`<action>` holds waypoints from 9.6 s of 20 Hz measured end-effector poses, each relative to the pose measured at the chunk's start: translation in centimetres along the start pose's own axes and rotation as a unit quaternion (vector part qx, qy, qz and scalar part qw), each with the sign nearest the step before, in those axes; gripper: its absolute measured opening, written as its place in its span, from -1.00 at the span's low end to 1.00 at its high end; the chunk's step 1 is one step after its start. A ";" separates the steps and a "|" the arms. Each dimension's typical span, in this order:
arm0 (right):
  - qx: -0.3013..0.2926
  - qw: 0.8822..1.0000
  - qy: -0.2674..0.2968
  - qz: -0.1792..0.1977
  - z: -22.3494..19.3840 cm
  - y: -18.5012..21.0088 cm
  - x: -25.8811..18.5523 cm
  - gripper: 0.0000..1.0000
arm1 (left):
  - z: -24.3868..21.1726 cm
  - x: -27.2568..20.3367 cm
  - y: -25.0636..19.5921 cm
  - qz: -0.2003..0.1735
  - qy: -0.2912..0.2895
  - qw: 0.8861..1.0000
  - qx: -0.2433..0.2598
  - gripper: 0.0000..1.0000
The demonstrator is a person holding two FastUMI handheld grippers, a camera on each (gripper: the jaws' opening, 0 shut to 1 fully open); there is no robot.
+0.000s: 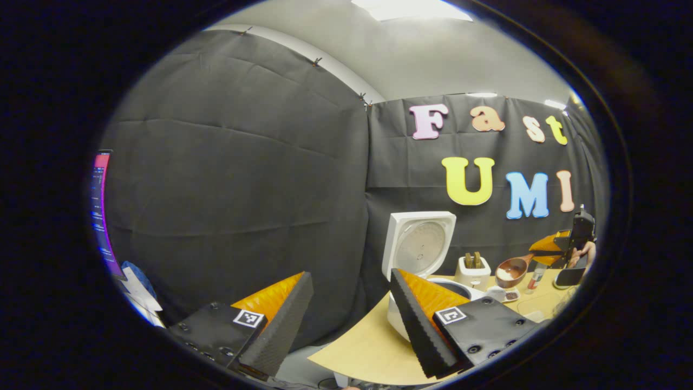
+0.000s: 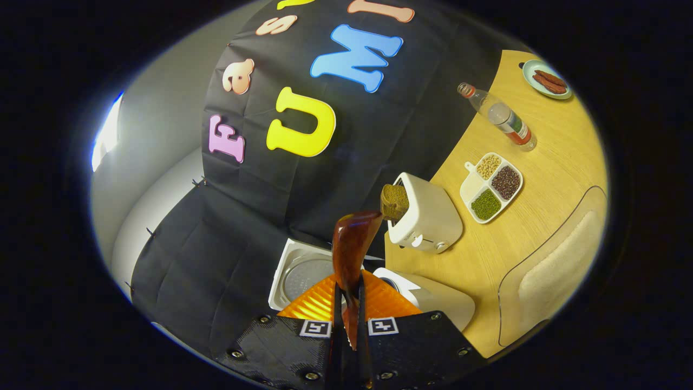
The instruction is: Close the left gripper, press the button to open the rice cooker; take a wooden spoon from the chopstick holder with the right hand, scoop a spoonful of rice and pour it into the rice cooker, then put the wooden spoon back into the chopstick holder.
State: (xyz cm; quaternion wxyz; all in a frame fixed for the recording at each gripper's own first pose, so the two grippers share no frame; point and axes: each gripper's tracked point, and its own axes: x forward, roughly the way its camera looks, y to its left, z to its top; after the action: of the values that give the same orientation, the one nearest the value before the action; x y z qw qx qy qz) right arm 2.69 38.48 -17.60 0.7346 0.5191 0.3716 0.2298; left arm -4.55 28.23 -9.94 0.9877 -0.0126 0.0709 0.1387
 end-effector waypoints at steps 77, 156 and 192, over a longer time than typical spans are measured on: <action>-0.222 0.969 -0.075 -0.081 9.0 -0.7 -4.0 -0.80 | 3.6 0.4 -7.2 -0.045 -0.035 0.998 -0.021 0.98; -0.488 0.771 -0.274 -0.304 19.9 -6.2 -32.1 0.96 | 10.5 17.2 -26.4 -0.131 -0.049 0.990 0.011 0.99; -0.495 0.752 -0.252 -0.355 19.3 -9.4 -38.0 0.94 | 4.6 32.8 -25.6 -0.050 0.099 0.994 0.003 0.89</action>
State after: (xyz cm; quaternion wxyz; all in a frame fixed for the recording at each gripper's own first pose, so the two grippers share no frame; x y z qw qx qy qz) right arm -6.08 -3.80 -11.14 0.9844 -0.0471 0.1656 -0.0351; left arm 34.36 12.74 -9.95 0.9815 -0.0264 0.1682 0.0874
